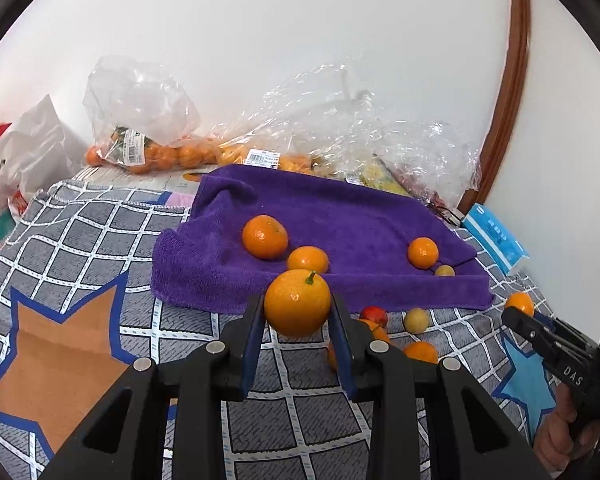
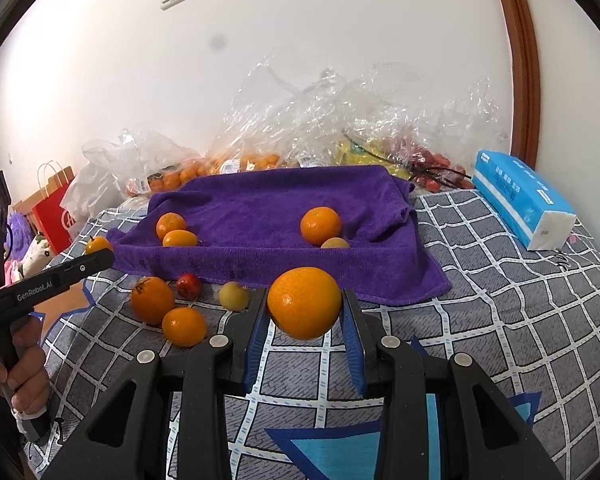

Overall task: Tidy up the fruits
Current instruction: 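Lift both held oranges and carry them over the purple towel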

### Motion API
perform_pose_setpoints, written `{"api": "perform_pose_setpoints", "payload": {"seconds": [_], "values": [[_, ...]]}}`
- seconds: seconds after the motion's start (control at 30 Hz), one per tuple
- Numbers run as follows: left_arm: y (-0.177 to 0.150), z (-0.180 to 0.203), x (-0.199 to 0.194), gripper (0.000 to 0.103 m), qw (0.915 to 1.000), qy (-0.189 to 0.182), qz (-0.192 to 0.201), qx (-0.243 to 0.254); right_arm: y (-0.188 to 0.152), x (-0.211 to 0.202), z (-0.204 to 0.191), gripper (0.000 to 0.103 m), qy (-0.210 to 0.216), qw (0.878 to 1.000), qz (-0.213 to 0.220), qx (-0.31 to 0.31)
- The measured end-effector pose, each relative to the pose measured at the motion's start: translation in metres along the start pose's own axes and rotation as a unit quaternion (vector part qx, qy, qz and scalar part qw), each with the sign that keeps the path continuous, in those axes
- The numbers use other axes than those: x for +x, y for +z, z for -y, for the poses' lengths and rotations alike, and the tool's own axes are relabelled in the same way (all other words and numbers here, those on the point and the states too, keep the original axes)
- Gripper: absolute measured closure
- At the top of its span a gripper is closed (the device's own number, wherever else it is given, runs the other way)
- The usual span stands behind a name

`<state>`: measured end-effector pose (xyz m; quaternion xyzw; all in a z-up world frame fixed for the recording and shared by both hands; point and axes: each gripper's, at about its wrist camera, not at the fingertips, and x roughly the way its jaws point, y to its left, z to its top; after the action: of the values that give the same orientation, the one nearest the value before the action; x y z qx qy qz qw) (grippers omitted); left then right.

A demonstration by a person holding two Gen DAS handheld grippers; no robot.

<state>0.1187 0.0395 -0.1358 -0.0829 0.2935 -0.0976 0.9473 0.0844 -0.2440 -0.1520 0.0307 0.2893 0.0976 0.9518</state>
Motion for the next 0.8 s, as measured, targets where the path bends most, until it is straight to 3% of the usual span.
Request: {"api": "perform_pose_setpoints", "payload": {"seconds": [0.4, 0.63, 0.8], "values": [[0.014, 0.0, -0.022, 0.072, 1.0, 0.003, -0.002, -0.008, 0.025, -0.012, 0.0, 0.068, 0.002, 1.0, 0.02, 0.009], [0.049, 0.005, -0.033, 0.072, 0.9997, 0.013, 0.019, -0.004, 0.067, -0.011, -0.016, 0.068, 0.007, 0.999, 0.043, -0.016], [0.075, 0.007, -0.02, 0.072, 0.9994, 0.018, 0.028, -0.008, 0.091, 0.003, -0.022, 0.068, 0.015, 0.998, 0.049, -0.021]]}}
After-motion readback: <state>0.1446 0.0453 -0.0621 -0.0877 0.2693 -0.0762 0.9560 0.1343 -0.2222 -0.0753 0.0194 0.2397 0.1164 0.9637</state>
